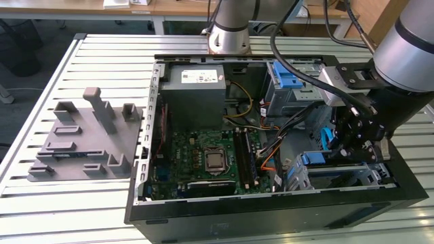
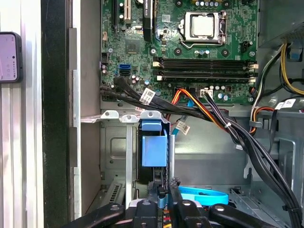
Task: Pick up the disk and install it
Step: 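Insert the second disk wire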
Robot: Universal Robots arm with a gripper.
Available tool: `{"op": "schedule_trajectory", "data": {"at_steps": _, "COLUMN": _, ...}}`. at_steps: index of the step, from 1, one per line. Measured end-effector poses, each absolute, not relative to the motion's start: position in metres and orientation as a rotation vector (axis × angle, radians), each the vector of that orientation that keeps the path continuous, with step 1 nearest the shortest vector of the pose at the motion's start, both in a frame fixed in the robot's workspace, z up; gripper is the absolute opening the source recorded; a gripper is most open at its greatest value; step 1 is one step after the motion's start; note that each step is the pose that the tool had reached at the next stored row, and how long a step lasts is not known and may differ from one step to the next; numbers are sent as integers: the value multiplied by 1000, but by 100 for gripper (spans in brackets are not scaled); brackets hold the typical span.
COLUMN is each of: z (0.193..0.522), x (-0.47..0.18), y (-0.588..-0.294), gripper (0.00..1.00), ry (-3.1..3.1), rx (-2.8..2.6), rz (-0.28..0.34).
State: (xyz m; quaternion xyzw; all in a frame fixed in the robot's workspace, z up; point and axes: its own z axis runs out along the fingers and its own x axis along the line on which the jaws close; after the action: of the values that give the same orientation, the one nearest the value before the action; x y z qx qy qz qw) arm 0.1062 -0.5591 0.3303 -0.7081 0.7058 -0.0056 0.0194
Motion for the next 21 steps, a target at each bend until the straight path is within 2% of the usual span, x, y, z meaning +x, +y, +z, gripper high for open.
{"op": "schedule_trajectory", "data": {"at_steps": 1, "z": 331, "x": 106, "y": -559, "gripper": 24, "ry": 2190, "rx": -2198, "rz": -17}}
{"op": "schedule_trajectory", "data": {"at_steps": 21, "z": 342, "x": 106, "y": -559, "gripper": 24, "ry": 2191, "rx": -2198, "rz": -18}}
